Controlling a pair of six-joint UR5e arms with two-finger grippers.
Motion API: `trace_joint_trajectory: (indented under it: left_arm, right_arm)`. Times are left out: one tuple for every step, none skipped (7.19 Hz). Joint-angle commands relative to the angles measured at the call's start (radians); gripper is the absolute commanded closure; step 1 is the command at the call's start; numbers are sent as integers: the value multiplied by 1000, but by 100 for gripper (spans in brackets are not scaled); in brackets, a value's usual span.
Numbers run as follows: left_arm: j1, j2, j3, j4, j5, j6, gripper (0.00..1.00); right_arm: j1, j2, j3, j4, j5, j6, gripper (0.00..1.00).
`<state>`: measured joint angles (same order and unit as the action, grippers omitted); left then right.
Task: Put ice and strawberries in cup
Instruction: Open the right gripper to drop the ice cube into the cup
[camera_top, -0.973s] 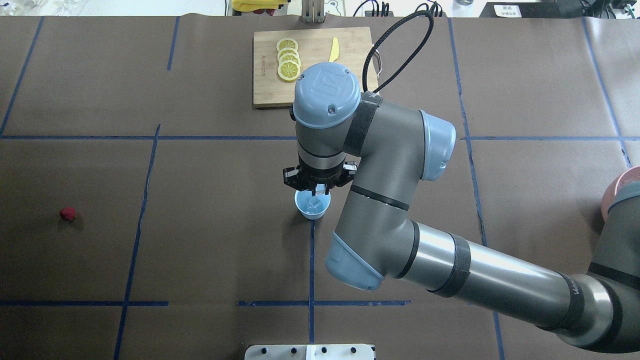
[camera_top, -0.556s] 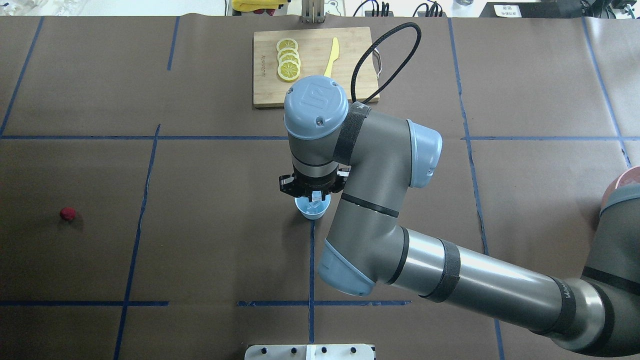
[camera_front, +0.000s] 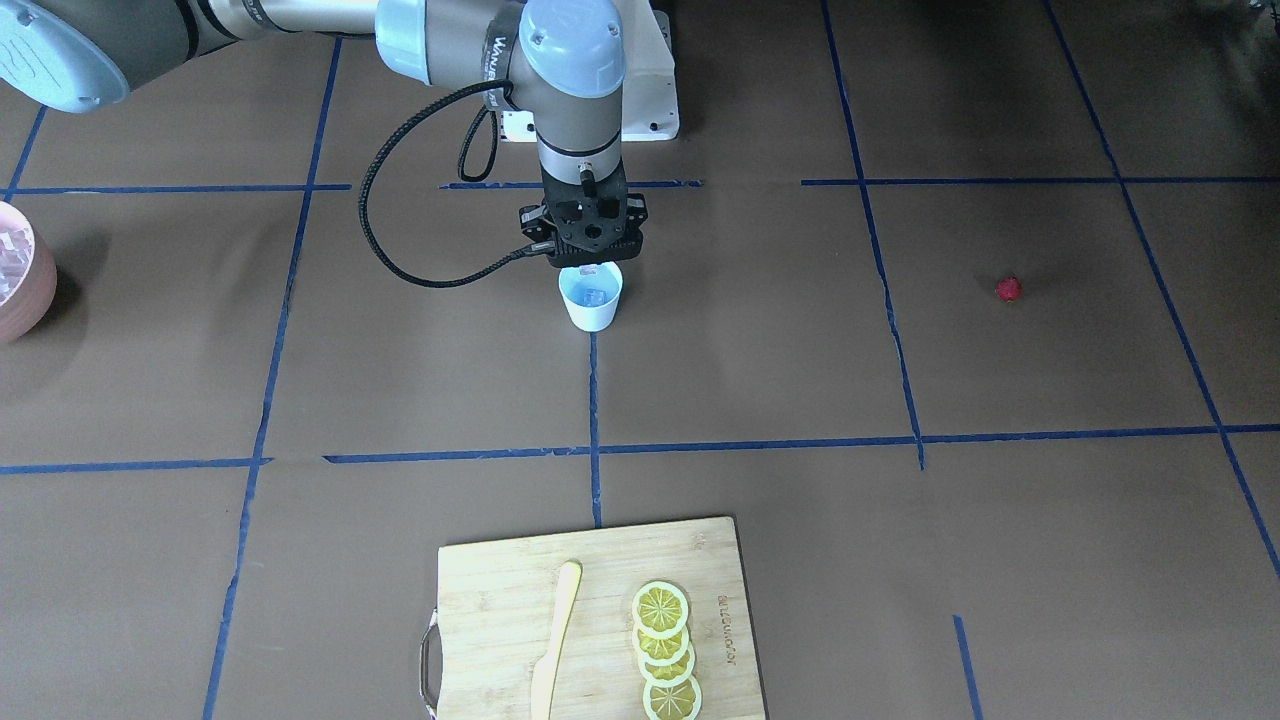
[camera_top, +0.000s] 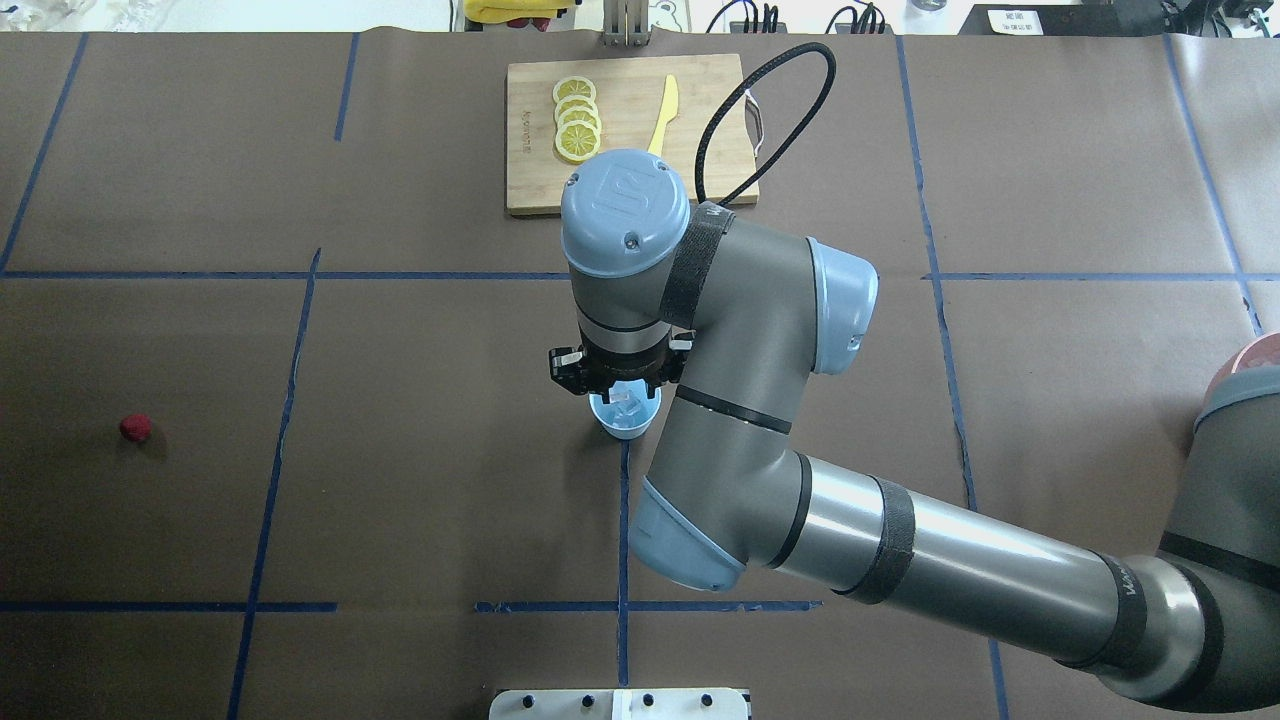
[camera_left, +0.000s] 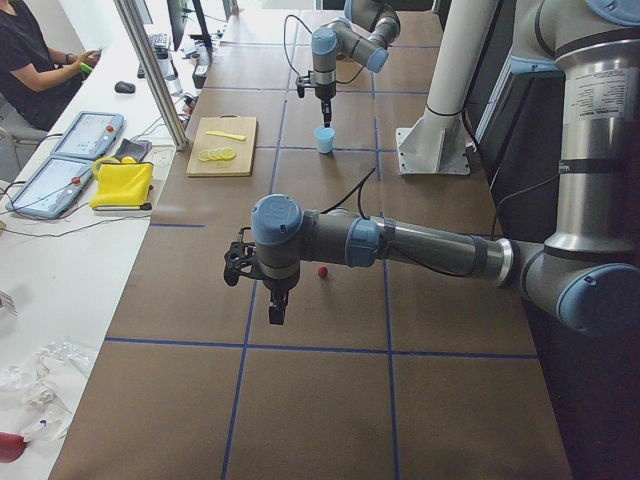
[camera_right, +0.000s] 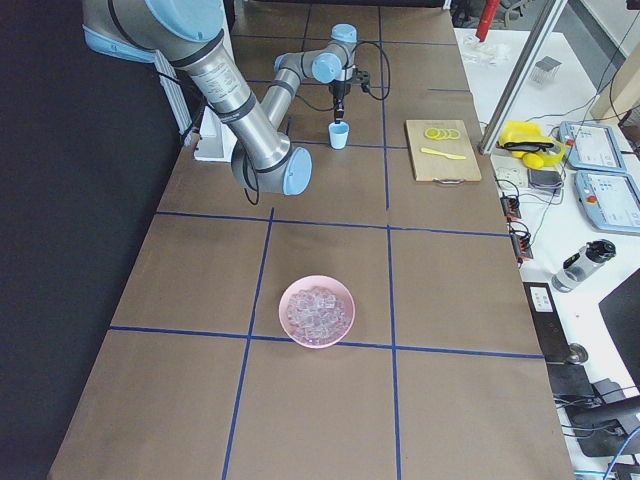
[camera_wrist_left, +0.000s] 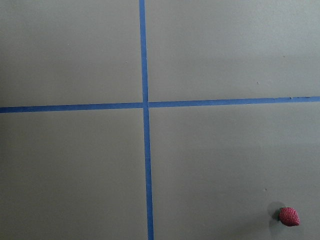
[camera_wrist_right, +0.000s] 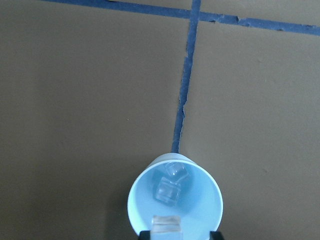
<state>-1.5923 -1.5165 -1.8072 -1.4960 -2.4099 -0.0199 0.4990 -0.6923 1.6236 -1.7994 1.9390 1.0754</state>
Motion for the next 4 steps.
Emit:
trace_joint_trajectory:
  left_arm:
    - [0,-1,0,0,0,0,0]
    - [2,-1,2,0,0,0,0]
    - [2,-1,3,0,0,0,0]
    - [3,-1,3,0,0,0,0]
  right_arm:
    - [1,0,4,-1,0,0,1]
    - [1,0,6,-2,0,0,1]
    - [3,-3,10,-5,0,0,2]
    - [10,-12,12,-5,0,-2,2]
